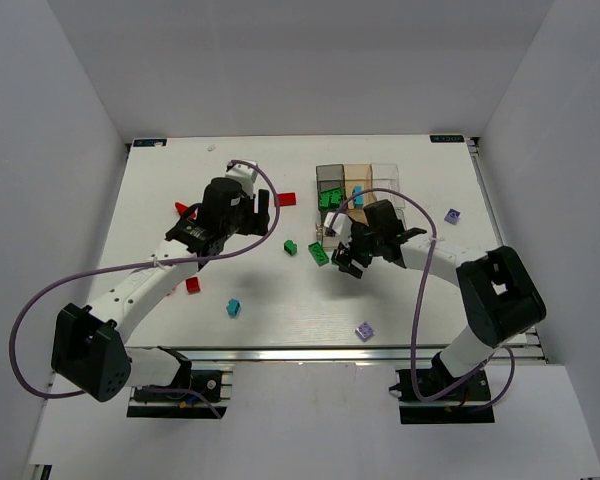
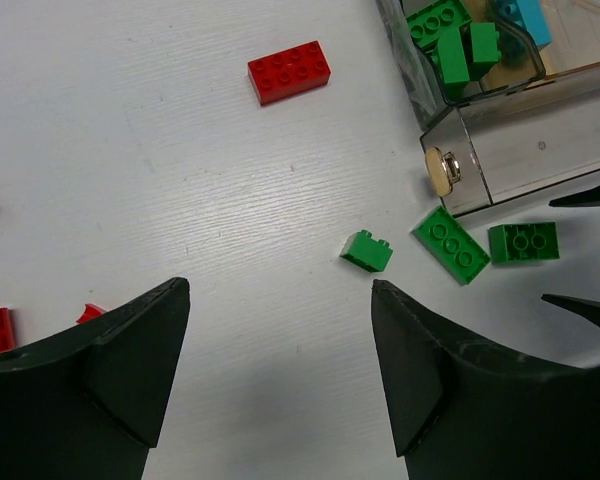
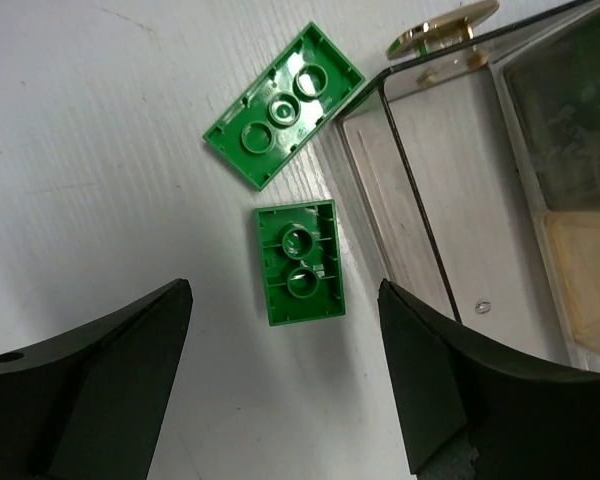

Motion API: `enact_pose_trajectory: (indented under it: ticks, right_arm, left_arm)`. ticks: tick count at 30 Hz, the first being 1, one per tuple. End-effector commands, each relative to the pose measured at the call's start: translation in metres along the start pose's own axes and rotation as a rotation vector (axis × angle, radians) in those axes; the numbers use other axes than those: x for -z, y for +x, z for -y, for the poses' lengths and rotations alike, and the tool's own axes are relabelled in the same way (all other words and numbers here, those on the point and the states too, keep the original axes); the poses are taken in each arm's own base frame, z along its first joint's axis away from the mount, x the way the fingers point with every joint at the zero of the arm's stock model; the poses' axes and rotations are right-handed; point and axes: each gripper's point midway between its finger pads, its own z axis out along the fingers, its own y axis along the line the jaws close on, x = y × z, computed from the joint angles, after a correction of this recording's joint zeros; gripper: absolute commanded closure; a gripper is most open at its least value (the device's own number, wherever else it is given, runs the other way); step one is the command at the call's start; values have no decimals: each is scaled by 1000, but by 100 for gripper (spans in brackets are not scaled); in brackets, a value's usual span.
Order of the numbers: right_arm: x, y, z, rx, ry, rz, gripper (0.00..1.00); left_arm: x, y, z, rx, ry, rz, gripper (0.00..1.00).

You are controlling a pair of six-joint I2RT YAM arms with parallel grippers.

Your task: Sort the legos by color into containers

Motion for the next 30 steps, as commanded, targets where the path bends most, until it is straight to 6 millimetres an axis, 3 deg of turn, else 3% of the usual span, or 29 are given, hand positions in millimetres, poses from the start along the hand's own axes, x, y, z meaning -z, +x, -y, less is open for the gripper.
enact_pose_trajectory:
  ticks: [1,7,10,12,14,16,17,21,22,24,26,29,30]
  right_arm:
    - [-4,-14,22,44,82,5,19]
    - [-19,-9,23,66,101,-20,23]
    - [-20,-6,16,88,61,-17,37]
    - [-19,-3,1,85,-13,-18,56]
    - [-13,-7,-10,93,-73,4,71]
    - [-7,-12,-18,107,-105,25,80]
    - [0,-22,-22,112,-120,65,87]
    - [28,-56,-30,95,-154,160,93]
    - [38,-73,-22,77,-119,186,93]
    - [46,-88,-6,44,-49,205,94]
    - [56,-107,28,7,93,228,95]
    - [54,-113,66,-29,228,213,95]
    - [56,-124,78,-41,256,229,95]
  left_arm:
    - [11,-13,-1,-15,2,50,17]
    - [10,-10,3,-13,22,42,17]
    - [4,-3,9,-9,54,19,17]
    - [1,0,16,-7,89,4,17]
    - [-3,6,24,4,130,-18,17]
    - [-7,10,28,15,148,-31,17]
    - [-11,14,28,27,146,-42,17]
    - [-22,29,47,97,226,-101,18]
    - [-24,31,51,112,243,-109,18]
    - [-32,42,59,170,267,-154,18]
    - [-38,45,64,201,282,-165,18]
    - [-46,52,68,244,290,-188,18]
    - [-47,54,68,259,287,-196,18]
